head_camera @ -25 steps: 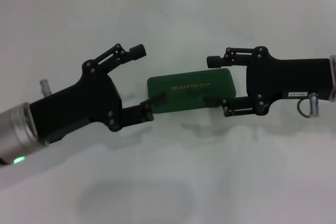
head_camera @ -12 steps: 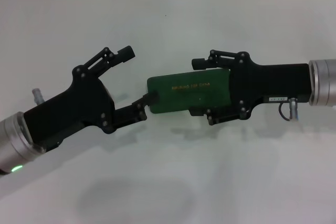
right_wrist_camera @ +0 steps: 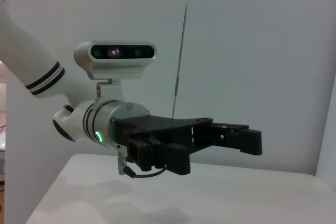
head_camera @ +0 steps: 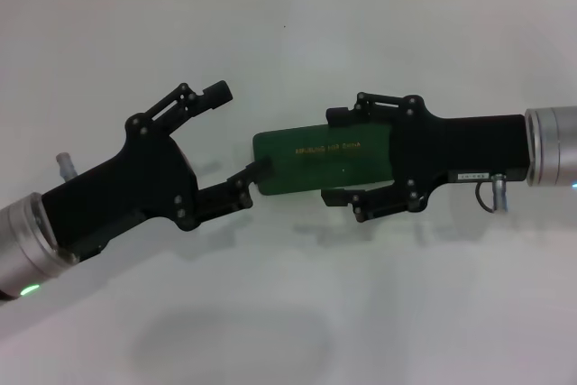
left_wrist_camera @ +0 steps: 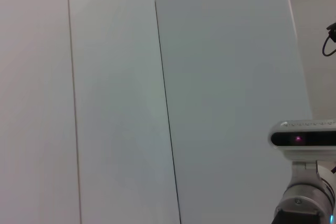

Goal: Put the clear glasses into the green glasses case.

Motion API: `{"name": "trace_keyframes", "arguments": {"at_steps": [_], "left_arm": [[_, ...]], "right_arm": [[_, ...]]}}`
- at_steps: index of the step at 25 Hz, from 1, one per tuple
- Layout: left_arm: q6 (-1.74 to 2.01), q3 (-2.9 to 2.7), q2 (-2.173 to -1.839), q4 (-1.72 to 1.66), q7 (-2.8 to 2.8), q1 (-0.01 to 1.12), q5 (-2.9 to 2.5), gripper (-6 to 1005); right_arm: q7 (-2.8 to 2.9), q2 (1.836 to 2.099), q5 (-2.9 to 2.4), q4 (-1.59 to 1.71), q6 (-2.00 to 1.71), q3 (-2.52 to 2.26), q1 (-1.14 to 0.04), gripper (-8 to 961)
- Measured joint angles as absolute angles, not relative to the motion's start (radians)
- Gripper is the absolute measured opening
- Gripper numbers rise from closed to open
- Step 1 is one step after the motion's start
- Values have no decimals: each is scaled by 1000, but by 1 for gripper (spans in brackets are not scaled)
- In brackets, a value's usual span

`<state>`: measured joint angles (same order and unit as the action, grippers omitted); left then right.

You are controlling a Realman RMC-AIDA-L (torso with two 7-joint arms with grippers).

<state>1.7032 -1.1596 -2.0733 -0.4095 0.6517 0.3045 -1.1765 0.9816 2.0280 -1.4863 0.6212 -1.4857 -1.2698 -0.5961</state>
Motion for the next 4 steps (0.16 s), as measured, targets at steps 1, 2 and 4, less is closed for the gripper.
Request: {"name": "trace_keyframes", "arguments": {"at_steps": [1, 2, 4], "left_arm": [[1704, -1160, -2074, -409, 652, 305, -1177, 890], [1705, -1160, -2074, -410, 652, 305, -1177, 890], [1707, -1160, -2075, -410, 651, 307, -1177, 890]], "right_arm": [[981, 2028, -1486, 621, -1487, -1270, -596, 892], [980, 2028, -1486, 621, -1489, -1270, -596, 892], [978, 2028, -1486, 621, -1491, -1271, -596, 892]]}}
